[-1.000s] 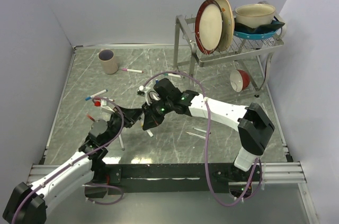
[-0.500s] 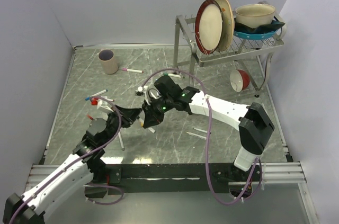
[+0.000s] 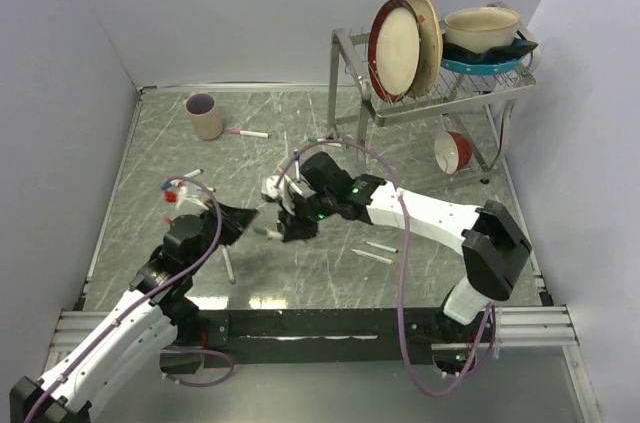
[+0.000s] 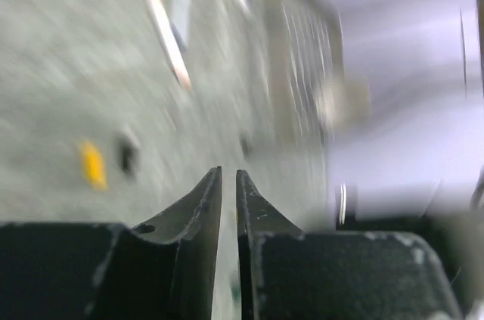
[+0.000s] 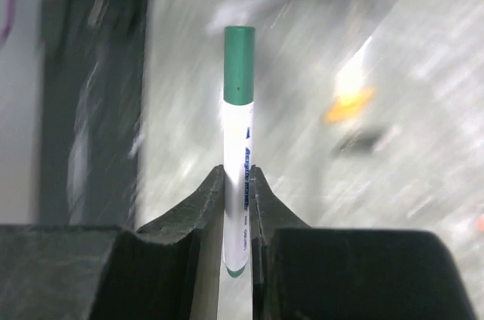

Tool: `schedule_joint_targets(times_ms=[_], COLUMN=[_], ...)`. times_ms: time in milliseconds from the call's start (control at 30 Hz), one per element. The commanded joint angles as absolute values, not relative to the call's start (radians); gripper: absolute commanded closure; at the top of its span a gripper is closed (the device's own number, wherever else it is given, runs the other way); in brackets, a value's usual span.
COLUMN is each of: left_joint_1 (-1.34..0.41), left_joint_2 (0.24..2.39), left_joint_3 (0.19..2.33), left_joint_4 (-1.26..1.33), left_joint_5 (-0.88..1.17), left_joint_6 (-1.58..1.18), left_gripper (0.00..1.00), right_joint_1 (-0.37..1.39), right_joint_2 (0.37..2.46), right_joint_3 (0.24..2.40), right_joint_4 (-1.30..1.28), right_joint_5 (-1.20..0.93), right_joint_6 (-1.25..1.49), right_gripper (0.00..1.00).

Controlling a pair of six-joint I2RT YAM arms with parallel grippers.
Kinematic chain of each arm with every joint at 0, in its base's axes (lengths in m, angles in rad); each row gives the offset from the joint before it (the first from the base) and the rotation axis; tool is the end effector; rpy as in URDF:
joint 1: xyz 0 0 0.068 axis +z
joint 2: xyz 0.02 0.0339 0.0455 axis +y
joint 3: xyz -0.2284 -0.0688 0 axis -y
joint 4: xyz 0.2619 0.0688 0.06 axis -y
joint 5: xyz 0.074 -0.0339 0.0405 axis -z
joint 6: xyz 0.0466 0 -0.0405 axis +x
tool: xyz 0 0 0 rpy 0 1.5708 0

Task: Open the pen caps

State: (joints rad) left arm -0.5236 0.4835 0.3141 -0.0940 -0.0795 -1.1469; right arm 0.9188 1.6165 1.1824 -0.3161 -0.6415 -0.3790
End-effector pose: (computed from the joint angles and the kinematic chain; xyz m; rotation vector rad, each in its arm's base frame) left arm 0.1771 -0.0980 0.2033 -0.6639 1.8643 -1.0708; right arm 0.2052 0.3148 0.2100 -1.6722 1.6489 1.0138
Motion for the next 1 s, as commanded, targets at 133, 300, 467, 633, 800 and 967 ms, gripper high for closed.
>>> schedule_joint_targets(times_ms=[133, 300, 467, 633, 800, 967], left_joint_1=[-0.44, -0.439, -0.44, -0.446, -0.505, -0.633], left_joint_2=[0.431, 0.413, 0.406, 0.48, 0.558, 0.697], left_joint_3=[0.311, 0.298, 0.174, 0.045, 0.006, 0.002], left_joint_4=[-0.133, -0.143, 0.213, 0.518, 0.707, 0.883], left_joint_5=[-0.394, -0.324, -0.021, 0.17, 0.141, 0.032], left_joint_6=[-1.167, -1.163, -1.135, -1.192, -1.232, -1.224], left_gripper=[0.99, 0.95, 0.33, 0.16, 0.21, 0.2], right_joint_1=[0.917, 0.899, 0.862, 0.827, 0.7, 0.657], right_joint_2=[1.58, 1.566, 1.54, 1.526, 1.5, 1.491], right_joint_3=[1.066, 1.074, 1.083, 1.106, 1.086, 1.046], right_joint_4=[-0.73, -0.712, -0.699, -0.678, -0.591, -0.491], right_joint_5=[-0.692, -0.661, -0.748, -0.816, -0.94, -1.017], right_joint_6=[-0.456, -0.439, -0.443, -0.427, -0.338, -0.261], right_gripper=[1.0, 1.0, 1.0, 1.0, 1.0, 1.0])
